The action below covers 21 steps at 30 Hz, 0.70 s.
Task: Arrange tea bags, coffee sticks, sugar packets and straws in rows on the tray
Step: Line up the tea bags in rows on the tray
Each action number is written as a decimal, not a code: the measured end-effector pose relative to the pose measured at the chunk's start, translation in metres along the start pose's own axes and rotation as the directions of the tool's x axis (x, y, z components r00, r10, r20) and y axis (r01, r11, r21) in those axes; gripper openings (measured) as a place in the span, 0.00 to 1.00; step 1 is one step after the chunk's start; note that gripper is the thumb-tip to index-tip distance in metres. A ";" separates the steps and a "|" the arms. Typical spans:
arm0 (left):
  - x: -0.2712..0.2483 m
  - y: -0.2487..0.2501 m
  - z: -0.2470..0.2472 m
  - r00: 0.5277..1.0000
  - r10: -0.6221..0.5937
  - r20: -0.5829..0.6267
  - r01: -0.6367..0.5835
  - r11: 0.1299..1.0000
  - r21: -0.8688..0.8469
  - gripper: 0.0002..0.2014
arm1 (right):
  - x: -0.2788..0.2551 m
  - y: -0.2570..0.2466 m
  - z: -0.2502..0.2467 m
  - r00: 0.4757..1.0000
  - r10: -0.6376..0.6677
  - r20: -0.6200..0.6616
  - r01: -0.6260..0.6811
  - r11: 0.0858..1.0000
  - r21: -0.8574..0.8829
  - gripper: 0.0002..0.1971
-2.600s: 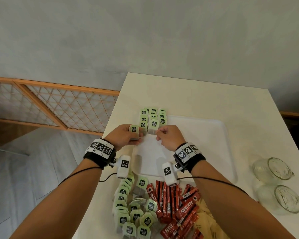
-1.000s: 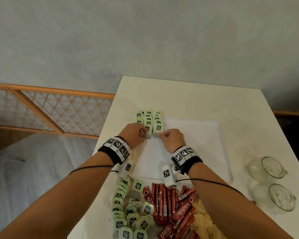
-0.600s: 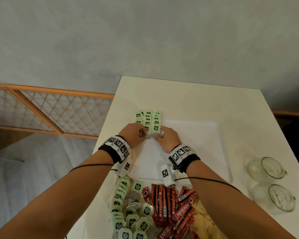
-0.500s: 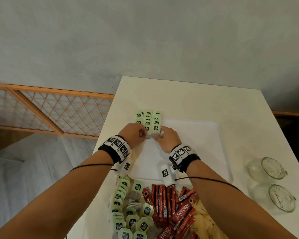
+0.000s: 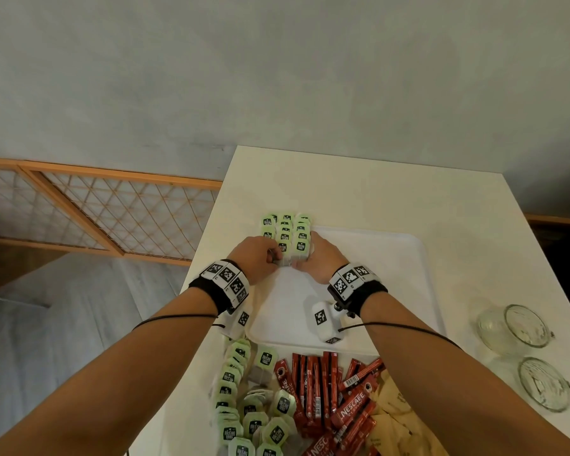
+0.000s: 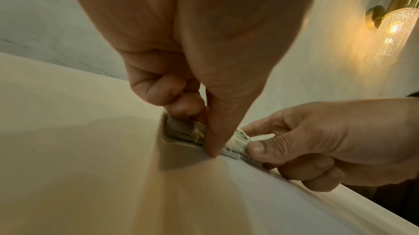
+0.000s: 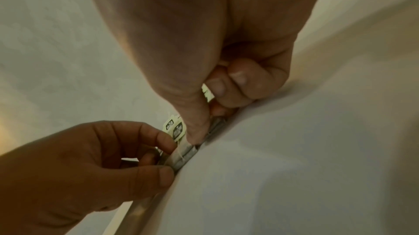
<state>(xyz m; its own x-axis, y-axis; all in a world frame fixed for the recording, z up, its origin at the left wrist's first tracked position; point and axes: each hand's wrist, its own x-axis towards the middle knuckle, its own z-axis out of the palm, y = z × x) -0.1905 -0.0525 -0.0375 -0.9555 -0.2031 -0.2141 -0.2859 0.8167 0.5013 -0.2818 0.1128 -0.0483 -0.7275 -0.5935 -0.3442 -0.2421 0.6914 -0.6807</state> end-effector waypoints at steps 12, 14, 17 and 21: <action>-0.007 0.005 -0.009 1.000 0.001 0.012 -0.001 1.000 -0.001 0.09 | -0.004 -0.002 -0.011 0.999 -0.039 0.031 0.039 0.999 0.028 0.17; -0.012 0.004 -0.013 1.000 0.010 0.009 -0.009 1.000 -0.007 0.09 | -0.004 0.008 -0.006 1.000 -0.026 0.006 0.026 0.998 0.061 0.22; -0.024 0.004 -0.021 1.000 0.018 0.012 -0.018 0.999 -0.039 0.09 | -0.024 0.007 -0.006 0.997 0.063 -0.050 -0.057 0.991 0.121 0.40; -0.045 0.005 -0.033 0.999 0.018 0.032 -0.015 0.997 -0.074 0.11 | -0.060 0.004 -0.002 1.000 0.019 -0.022 -0.014 0.980 0.199 0.36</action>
<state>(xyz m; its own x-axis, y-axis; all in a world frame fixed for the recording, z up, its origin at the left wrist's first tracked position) -0.1509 -0.0570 0.0020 -0.9576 -0.1709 -0.2320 -0.2758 0.7773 0.5655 -0.2404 0.1525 -0.0288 -0.7456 -0.5714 -0.3428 -0.0993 0.6039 -0.7908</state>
